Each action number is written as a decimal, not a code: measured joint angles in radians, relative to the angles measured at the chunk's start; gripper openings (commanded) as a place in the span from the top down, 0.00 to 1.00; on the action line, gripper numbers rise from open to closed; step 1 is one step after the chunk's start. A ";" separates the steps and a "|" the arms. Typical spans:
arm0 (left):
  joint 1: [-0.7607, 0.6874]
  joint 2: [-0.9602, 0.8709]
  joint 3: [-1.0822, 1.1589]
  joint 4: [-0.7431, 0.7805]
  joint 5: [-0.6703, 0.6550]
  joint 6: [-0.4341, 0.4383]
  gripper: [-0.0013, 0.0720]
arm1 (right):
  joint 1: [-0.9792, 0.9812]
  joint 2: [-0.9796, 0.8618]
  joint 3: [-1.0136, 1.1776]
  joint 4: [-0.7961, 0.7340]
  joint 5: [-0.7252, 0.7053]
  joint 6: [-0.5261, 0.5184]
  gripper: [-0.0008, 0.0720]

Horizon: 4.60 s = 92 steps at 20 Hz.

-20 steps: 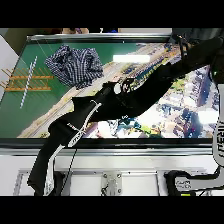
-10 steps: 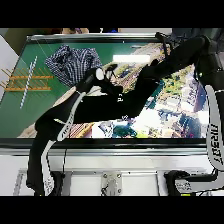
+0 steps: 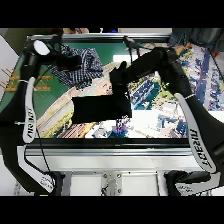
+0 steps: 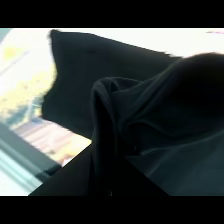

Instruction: Fold the clothes and pants, and hang the long-sleeved shirts on hangers.

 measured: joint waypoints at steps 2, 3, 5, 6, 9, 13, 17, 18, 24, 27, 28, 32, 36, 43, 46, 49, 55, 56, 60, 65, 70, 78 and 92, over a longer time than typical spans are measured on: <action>0.050 0.040 0.000 0.000 -0.021 0.002 0.97 | 0.052 -0.050 0.000 0.029 0.060 0.014 0.97; 0.071 0.059 0.000 0.000 -0.032 0.002 0.97 | 0.077 -0.079 0.000 0.044 0.097 0.014 0.97; 0.098 0.091 0.000 0.000 -0.056 0.012 0.97 | 0.119 -0.137 0.000 0.068 0.179 0.022 0.97; 0.108 0.104 0.000 -0.001 -0.065 0.018 0.97 | 0.138 -0.164 0.000 0.082 0.219 0.022 0.97; 0.124 0.138 0.000 -0.001 -0.085 0.033 0.97 | 0.182 -0.245 0.000 0.133 0.330 0.025 0.96; 0.130 0.170 0.000 -0.002 -0.098 0.041 0.97 | 0.223 -0.312 0.000 0.191 0.455 0.029 0.10; 0.132 0.182 0.000 -0.002 -0.112 0.043 0.97 | 0.243 -0.319 0.026 0.240 0.531 0.019 0.09; 0.132 0.184 0.000 -0.002 -0.119 0.044 0.97 | 0.236 -0.305 0.030 0.244 0.532 0.006 0.09; 0.072 0.333 -0.298 -0.001 -0.051 0.083 0.97 | -0.089 -0.070 -0.194 0.234 0.253 -0.205 0.09; 0.005 0.406 -0.467 -0.002 0.010 0.096 0.97 | -0.245 -0.012 -0.384 0.232 0.192 -0.232 0.09; -0.023 0.427 -0.519 -0.001 0.032 0.099 0.97 | -0.288 -0.008 -0.438 0.235 0.183 -0.238 0.08; -0.125 0.474 -0.662 -0.002 0.102 0.103 0.97 | -0.367 -0.058 -0.547 0.283 0.176 -0.282 0.08; -0.187 0.487 -0.736 -0.003 0.132 0.104 0.97 | -0.355 -0.142 -0.567 0.405 0.185 -0.371 0.08; -0.210 0.491 -0.771 -0.003 0.148 0.104 0.97 | -0.243 -0.243 -0.485 0.520 0.238 -0.423 0.09; -0.211 0.491 -0.773 -0.003 0.148 0.098 0.97 | -0.188 -0.280 -0.434 0.531 0.256 -0.426 0.13; -0.211 0.491 -0.774 -0.004 0.132 0.091 0.97 | -0.154 -0.300 -0.409 0.512 0.302 -0.430 0.97; -0.211 0.492 -0.774 -0.005 0.101 0.087 0.97 | -0.206 -0.246 -0.372 0.438 0.309 -0.459 0.97; -0.212 0.491 -0.774 -0.005 0.099 0.085 0.97 | -0.240 -0.217 -0.368 0.390 0.304 -0.450 0.97; -0.212 0.492 -0.774 -0.007 0.095 0.085 0.97 | -0.442 -0.076 -0.359 0.165 0.296 -0.364 0.97; -0.212 0.491 -0.774 -0.007 0.094 0.085 0.97 | -0.793 0.059 -0.357 -0.035 0.290 -0.205 0.97; -0.212 0.491 -0.774 -0.007 0.093 0.085 0.97 | -1.049 0.104 -0.359 -0.164 0.237 -0.047 0.97; -0.211 0.491 -0.774 -0.007 0.091 0.085 0.97 | -1.128 0.207 -0.535 -0.441 0.077 0.142 0.97; -0.212 0.491 -0.774 -0.006 0.055 0.085 0.97 | -1.094 0.438 -0.896 -0.469 0.069 0.199 0.15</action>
